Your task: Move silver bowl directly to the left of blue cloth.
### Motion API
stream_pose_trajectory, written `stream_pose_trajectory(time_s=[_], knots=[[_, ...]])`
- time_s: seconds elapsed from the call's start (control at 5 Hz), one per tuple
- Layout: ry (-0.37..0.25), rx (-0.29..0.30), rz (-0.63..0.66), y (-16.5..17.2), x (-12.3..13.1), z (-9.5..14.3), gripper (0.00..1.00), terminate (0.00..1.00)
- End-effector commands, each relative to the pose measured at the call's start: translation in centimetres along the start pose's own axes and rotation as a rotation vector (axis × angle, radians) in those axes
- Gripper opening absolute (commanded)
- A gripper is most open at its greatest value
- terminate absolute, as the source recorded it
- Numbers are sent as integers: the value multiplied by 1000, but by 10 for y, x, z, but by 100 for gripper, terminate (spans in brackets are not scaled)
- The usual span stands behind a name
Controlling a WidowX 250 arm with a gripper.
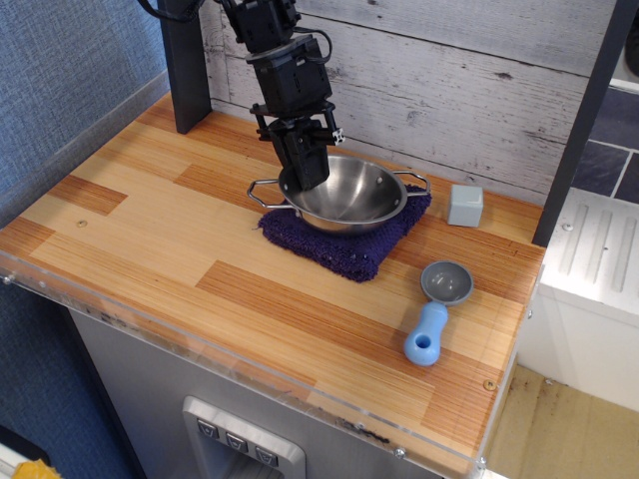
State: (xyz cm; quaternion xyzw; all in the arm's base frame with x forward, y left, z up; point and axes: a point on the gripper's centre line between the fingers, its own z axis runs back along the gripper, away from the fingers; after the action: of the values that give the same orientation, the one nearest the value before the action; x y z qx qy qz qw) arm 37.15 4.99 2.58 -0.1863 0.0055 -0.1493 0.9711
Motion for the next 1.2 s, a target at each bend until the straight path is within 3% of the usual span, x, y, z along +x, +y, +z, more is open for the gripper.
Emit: stream_pose_trajectory(time_s=[0.0, 0.2, 0.4, 0.6, 1.0], knots=[[-121, 50, -9, -17, 6, 44, 0, 0], [-136, 74, 0, -22, -2, 53, 0, 0], [-171, 67, 31, -27, -25, 69, 0, 0], [-170, 100, 61, -28, -50, 79, 0, 0], [-216, 156, 201, -9, -82, 97, 0, 0]])
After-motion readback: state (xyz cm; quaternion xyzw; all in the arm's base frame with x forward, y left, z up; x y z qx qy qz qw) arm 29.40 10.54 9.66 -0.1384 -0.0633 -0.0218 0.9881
